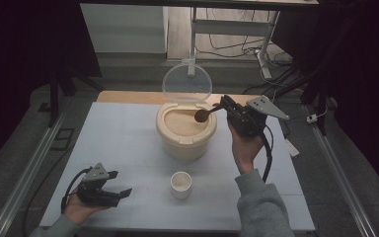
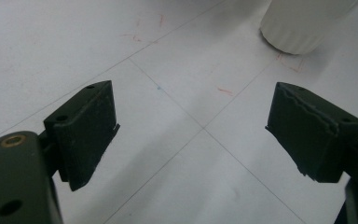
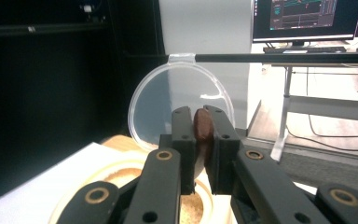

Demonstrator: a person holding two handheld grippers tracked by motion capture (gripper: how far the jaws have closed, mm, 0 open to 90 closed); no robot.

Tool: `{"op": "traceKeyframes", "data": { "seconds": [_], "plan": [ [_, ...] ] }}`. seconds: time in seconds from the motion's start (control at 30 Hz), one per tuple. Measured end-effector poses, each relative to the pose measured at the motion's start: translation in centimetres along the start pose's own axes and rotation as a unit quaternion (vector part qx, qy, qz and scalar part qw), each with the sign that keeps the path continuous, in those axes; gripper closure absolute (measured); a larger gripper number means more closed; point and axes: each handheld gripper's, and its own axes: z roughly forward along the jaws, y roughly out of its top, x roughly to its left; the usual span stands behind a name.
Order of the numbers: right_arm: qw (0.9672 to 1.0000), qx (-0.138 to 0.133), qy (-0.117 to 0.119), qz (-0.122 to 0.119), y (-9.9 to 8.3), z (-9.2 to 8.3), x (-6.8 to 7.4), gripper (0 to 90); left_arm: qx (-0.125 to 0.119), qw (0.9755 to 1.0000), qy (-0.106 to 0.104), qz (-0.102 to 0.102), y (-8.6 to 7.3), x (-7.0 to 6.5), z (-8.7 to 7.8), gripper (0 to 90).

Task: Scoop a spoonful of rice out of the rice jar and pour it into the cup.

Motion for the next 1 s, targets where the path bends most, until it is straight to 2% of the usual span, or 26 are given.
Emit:
{"op": "traceKeyframes", "data": {
  "seconds": [0.1,0.17,0.33,0.43,0.5,0.57,0.67,0.77,0.87,1.0],
  "plan": [
    [0.9991,0.023,-0.019,-0.032,-0.7,0.5,0.5,83.8,0.002,1.0,-0.001,0.002,0.0,0.0,0.1,15.6],
    [0.9988,0.031,-0.018,-0.034,-1.3,0.9,0.5,83.8,0.003,1.0,-0.001,0.002,0.0,-0.1,0.1,15.6],
    [0.9987,0.049,-0.014,-0.004,-2.5,1.7,0.4,83.8,0.003,1.0,-0.002,0.001,0.0,-0.1,0.1,15.7],
    [0.9975,0.056,-0.012,0.043,-3.0,1.9,-0.1,83.7,0.005,1.0,-0.004,0.003,0.0,-0.2,0.2,15.8],
    [0.9941,0.06,-0.013,0.089,-3.4,2.0,-0.7,83.7,0.005,1.0,-0.005,0.003,0.0,-0.2,0.3,15.8],
    [0.9882,0.063,-0.012,0.139,-4.0,2.2,-1.3,83.6,0.005,1.0,-0.005,0.004,0.0,-0.2,0.2,15.8],
    [0.9794,0.061,-0.01,0.192,-4.8,2.3,-2.1,83.5,0.005,1.0,-0.005,0.002,0.0,-0.2,0.3,15.8],
    [0.9731,0.062,-0.01,0.222,-5.0,2.5,-2.7,83.5,0.007,1.0,-0.005,0.004,0.0,-0.2,0.3,15.9],
    [0.9717,0.063,-0.009,0.228,-4.9,2.5,-2.7,83.5,0.006,1.0,-0.005,0.004,0.1,-0.2,0.3,15.9],
    [0.9641,0.062,-0.007,0.258,-4.9,2.4,-3.0,83.6,0.005,1.0,-0.005,0.007,0.1,-0.2,0.2,16.0]
  ]
}}
